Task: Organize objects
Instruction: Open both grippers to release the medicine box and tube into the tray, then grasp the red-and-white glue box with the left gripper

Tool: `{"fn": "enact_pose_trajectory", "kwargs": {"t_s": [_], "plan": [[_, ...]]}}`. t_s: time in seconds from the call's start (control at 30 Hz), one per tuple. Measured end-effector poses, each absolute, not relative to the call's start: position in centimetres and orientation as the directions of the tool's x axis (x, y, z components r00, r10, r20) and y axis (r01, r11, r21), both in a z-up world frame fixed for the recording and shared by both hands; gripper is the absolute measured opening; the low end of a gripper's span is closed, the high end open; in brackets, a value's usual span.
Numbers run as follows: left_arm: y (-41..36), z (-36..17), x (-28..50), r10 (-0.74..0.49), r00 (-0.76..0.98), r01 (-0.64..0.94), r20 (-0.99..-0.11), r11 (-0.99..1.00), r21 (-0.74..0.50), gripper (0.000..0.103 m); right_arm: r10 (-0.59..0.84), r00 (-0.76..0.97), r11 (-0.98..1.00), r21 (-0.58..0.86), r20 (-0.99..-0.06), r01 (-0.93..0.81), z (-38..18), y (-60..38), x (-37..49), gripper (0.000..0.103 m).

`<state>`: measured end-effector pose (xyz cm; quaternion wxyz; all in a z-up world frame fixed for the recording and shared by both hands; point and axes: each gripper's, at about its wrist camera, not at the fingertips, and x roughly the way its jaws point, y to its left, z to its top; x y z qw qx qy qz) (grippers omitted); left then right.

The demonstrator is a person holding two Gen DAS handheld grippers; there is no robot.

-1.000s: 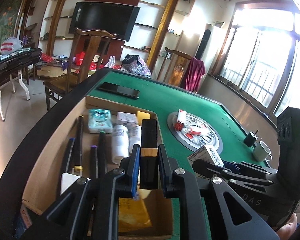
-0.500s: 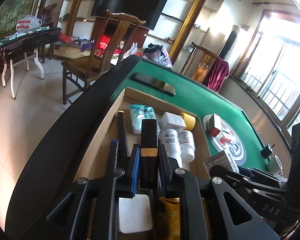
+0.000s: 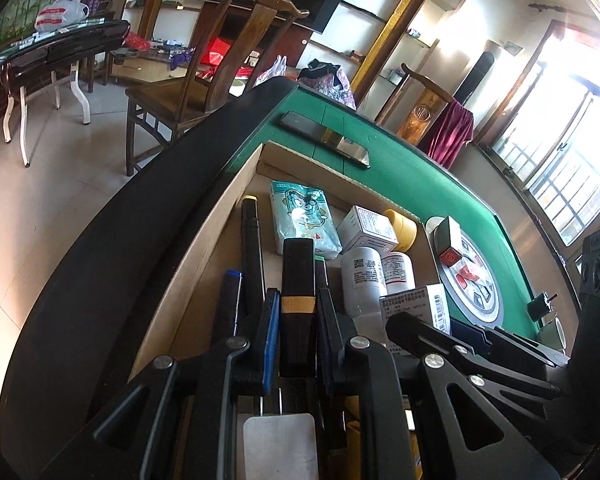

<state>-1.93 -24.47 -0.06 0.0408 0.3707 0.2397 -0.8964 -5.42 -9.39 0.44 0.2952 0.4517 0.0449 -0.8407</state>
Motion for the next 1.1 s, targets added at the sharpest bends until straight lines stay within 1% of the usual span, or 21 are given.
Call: {"fn": "enact_pose_trajectory", "kwargs": {"t_s": [0.33,0.57,0.67,0.73,0.77,0.8,1.03,1.1], "plan": [[-24.5,-0.5,-2.5,0.121,-0.706,0.252,-0.698,-0.878,-0.407,0.016,-0.439,-0.430,-0.830,0.173,-0.789,0.530,0.0,-10.0,-6.4,0.034],[-24.5,-0.2,-2.1,0.122,-0.716,0.244,-0.687,-0.878,-0.411,0.017,-0.447,-0.420,-0.834,0.199,-0.790,0.514,0.0,-9.4,-6.7,0.035],[-24.4,0.0,-1.9,0.122,-0.718,0.247,-0.686,-0.875,-0.415,0.017,-0.459,-0.423,-0.831,0.210,-0.781,0.514,0.4,-9.0,-6.7,0.037],[-24.4,0.3,-1.5,0.126,-0.725,0.247,-0.677,-0.870,-0.427,0.017,-0.468,-0.439,-0.830,0.210,-0.767,0.517,0.9,-8.5,-6.5,0.044],[-24.4,0.6,-1.3,0.127,-0.731,0.247,-0.671,-0.867,-0.433,0.017,-0.470,-0.447,-0.830,0.209,-0.761,0.517,1.1,-8.3,-6.4,0.050],[-24.3,0.9,-1.1,0.129,-0.738,0.243,-0.662,-0.865,-0.440,0.017,-0.476,-0.457,-0.830,0.212,-0.752,0.515,1.4,-7.9,-6.4,0.051],[-21.2,3.3,0.2,0.165,-0.767,0.162,-0.620,-0.885,-0.436,0.018,-0.542,-0.473,-0.819,0.310,-0.695,0.483,3.3,-3.4,-6.6,0.051],[-19.7,4.1,0.3,0.181,-0.766,0.128,-0.617,-0.898,-0.422,0.020,-0.553,-0.476,-0.818,0.335,-0.684,0.468,3.4,-1.6,-6.7,0.051]]}}
